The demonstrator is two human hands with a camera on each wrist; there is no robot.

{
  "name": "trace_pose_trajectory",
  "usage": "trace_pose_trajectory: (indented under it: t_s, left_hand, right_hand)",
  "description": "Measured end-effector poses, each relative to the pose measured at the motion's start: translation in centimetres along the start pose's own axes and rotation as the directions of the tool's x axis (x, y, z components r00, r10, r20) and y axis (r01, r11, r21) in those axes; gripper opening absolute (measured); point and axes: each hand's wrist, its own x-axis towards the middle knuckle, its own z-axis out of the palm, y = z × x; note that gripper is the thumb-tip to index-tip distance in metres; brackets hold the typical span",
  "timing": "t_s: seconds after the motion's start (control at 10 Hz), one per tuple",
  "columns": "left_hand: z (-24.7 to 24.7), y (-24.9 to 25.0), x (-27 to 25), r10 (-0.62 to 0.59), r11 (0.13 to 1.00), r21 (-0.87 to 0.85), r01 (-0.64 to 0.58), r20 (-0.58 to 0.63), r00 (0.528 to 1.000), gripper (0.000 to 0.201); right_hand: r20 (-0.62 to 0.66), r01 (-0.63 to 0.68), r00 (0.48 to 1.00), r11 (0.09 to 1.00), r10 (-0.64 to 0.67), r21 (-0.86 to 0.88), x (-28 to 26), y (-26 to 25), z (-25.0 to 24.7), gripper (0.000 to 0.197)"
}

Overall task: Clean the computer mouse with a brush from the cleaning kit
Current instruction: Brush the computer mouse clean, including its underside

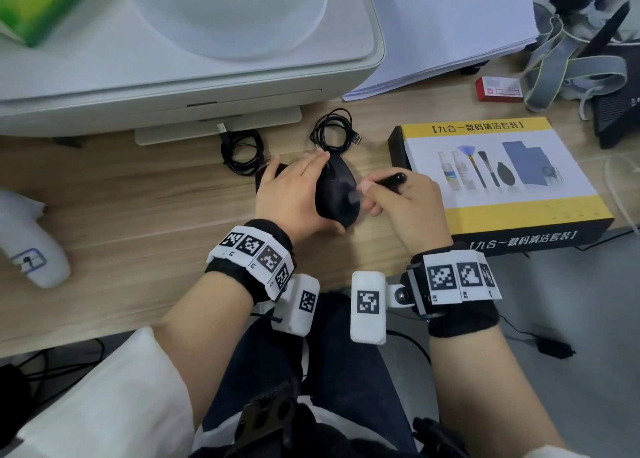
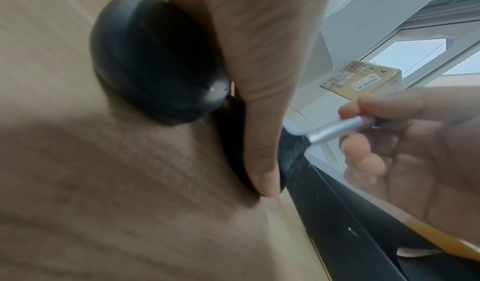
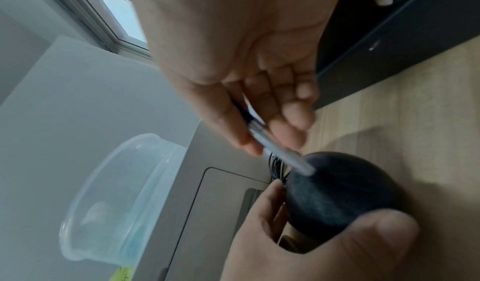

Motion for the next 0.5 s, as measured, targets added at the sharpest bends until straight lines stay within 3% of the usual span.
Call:
trace_pose_trajectory:
  t_s: [0.1,0.2,0.3,0.4,0.5]
  left_hand:
    - [0.02,0.00,-0.01,0.001,1.000,-0.001,-0.001,0.003,1.000,0.118]
    - [0.02,0.00,0.03,0.001,1.000,-0.003,-0.001,-0.001,1.000,0.118]
    - [0.01,-0.05,0.03,0.001,1.000,-0.006,-0.001,-0.004,1.000,0.118]
    - [0.00,-0.01,0.00,0.007,1.000,-0.003,-0.007,-0.004,1.000,0.117]
    - [0.03,-0.06,-0.01,0.006,1.000,-0.005,-0.006,-0.009,1.000,0.117]
  right_hand:
    - [-0.017,-0.023,1.000,0.995,0.022,-0.092,0.41,0.25,0.02,0.021]
    - [-0.072,0.023,0.997,0.996,-0.030,-0.090,0.33,0.09,-0.14,0.014]
    - [-0.012,-0.014,1.000,0.998,0.013,-0.058,0.35,0.24,-0.32,0.022]
    - [-0.041,-0.008,0.999,0.992,0.003,-0.122,0.36,0.51,-0.37,0.026]
    - [-0.040,0.011,0.999,0.998,-0.014,-0.056,0.15,0.45,-0.44,0.019]
